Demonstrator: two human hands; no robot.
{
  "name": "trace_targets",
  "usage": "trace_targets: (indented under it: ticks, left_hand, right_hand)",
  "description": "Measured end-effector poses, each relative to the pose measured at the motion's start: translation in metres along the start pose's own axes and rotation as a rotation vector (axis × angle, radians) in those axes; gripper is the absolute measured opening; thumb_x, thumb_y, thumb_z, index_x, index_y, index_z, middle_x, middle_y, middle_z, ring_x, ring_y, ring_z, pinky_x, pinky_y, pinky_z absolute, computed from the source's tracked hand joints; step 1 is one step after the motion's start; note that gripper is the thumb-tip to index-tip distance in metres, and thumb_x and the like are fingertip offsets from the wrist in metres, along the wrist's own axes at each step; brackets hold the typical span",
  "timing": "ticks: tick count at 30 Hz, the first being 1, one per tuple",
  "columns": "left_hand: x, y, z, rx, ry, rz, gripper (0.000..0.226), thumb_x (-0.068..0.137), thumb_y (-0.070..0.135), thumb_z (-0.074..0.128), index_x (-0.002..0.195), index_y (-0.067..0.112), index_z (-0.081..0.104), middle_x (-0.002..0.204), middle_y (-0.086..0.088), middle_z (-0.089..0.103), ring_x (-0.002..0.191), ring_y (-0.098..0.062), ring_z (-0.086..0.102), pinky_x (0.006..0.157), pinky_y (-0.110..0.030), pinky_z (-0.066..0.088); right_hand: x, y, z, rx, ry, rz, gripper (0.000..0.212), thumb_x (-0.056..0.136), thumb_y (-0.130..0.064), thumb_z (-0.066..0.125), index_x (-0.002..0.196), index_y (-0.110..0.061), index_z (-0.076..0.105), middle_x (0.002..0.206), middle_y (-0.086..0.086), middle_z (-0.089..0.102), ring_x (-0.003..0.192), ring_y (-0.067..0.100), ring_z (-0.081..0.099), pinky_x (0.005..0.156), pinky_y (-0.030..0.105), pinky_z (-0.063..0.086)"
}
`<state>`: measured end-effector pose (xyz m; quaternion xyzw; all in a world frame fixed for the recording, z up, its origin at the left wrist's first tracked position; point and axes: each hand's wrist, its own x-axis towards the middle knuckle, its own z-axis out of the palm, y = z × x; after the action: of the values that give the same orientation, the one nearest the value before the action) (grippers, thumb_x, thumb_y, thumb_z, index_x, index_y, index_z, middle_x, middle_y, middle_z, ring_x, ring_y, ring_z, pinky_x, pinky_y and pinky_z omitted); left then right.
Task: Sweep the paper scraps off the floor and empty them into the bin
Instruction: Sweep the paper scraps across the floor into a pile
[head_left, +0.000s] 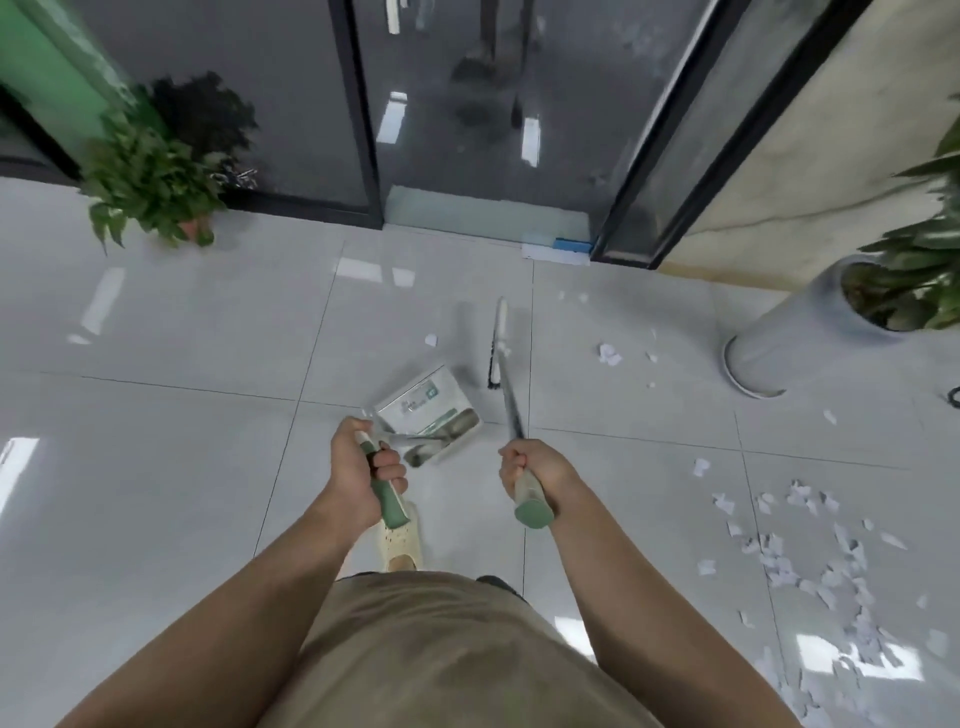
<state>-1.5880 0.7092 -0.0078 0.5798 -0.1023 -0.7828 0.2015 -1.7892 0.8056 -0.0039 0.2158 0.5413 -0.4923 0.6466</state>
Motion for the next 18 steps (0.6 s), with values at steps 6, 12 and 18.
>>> trace_targets:
  ticks: [6,12,18]
  left_hand:
    - [0.028,0.069,-0.047,-0.012,-0.031,0.025,0.022,0.086,0.039,0.044,0.077,0.02,0.039,0.056,0.005,0.026,0.045,-0.013,0.022,0.043,-0.023,0.026]
    - [0.043,0.117,-0.072,-0.092,0.032,0.112,0.017,0.09,0.035,0.045,0.091,0.018,0.044,0.058,0.001,0.031,0.046,-0.017,0.027,0.046,-0.025,0.032]
    - [0.049,0.141,-0.092,-0.185,0.116,0.179,0.017,0.091,0.036,0.043,0.091,0.02,0.039,0.063,0.001,0.027,0.048,-0.017,0.027,0.047,-0.026,0.033]
  right_hand:
    - [0.038,-0.017,0.136,-0.014,-0.163,0.157,0.026,0.099,-0.006,0.04,0.074,-0.014,0.044,0.044,-0.004,0.036,0.03,0.005,0.039,0.03,0.013,0.036]
    - [0.073,-0.017,0.209,-0.096,-0.169,0.267,0.025,0.096,-0.002,0.042,0.074,-0.014,0.043,0.05,-0.004,0.038,0.032,0.004,0.039,0.032,0.013,0.038]
    - [0.109,-0.024,0.242,-0.036,-0.197,0.322,0.028,0.077,0.01,0.058,0.084,-0.012,0.044,0.055,-0.006,0.037,0.033,0.006,0.039,0.032,0.015,0.039]
